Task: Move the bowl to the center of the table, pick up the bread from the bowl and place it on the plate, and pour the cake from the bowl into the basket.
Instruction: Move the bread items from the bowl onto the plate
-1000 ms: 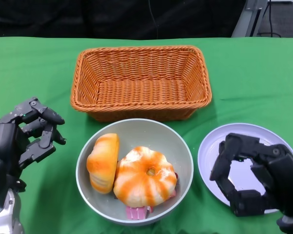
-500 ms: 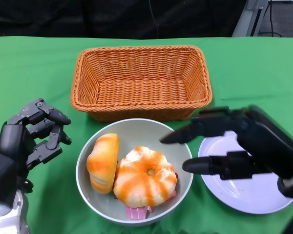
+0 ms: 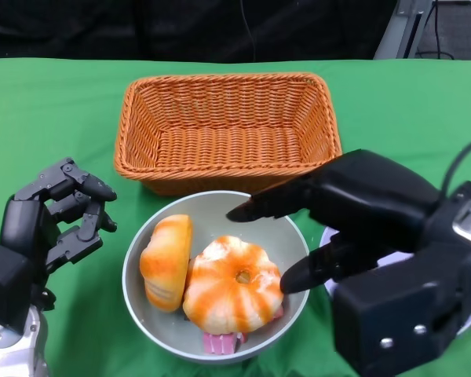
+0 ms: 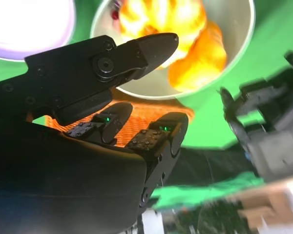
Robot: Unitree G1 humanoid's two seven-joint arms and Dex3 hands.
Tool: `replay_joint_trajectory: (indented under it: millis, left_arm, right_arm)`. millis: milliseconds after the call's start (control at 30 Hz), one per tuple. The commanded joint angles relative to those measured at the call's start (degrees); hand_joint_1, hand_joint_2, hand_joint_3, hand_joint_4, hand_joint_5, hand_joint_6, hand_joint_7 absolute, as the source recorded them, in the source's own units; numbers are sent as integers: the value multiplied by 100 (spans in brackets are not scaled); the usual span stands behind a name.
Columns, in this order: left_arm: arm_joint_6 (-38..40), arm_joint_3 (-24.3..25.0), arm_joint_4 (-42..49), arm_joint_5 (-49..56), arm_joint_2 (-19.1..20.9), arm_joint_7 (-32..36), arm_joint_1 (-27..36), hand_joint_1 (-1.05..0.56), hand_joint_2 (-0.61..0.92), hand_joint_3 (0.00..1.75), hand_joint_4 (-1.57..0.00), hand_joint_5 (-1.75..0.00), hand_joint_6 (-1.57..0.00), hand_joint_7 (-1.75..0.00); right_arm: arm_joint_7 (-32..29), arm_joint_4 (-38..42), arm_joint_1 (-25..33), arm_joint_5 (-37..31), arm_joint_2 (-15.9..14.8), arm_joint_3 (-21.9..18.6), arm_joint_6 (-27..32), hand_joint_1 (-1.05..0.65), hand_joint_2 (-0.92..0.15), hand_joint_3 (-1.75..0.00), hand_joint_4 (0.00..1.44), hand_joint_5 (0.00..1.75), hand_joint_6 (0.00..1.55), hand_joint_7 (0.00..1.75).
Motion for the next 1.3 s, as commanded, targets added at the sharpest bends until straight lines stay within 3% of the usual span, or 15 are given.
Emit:
replay_joint_trajectory:
  millis: [33,333,567,767,1300]
  left_arm:
    - [-52,11,14,54,95,134,-72,-9,66,93,-80,-162,-79,-129]
    - [-138,21,66,77,99,277,-130,-9,70,86,-75,-167,-79,-125]
    - [-91,-15,176,216,173,435,-195,-17,71,83,-70,-167,-75,-127]
    - [-151,32,236,168,158,404,-238,-13,74,80,-73,-163,-75,-127]
    - [-126,58,170,47,99,445,-245,-11,70,89,-76,-173,-74,-136]
  right_arm:
    - [352,-100,-231,-232,-38,240,372,-86,-92,-11,52,3,43,0]
    - [477,246,-393,-682,191,793,752,-102,-92,-19,44,0,30,0]
    - [311,590,-370,-1117,547,1217,988,-105,-92,-26,34,0,22,0]
    - [365,875,-418,-1373,787,1468,1236,-105,-92,-29,26,0,19,0]
    - [-457,2065,-420,-2124,916,2134,710,-105,-92,-30,15,0,22,1]
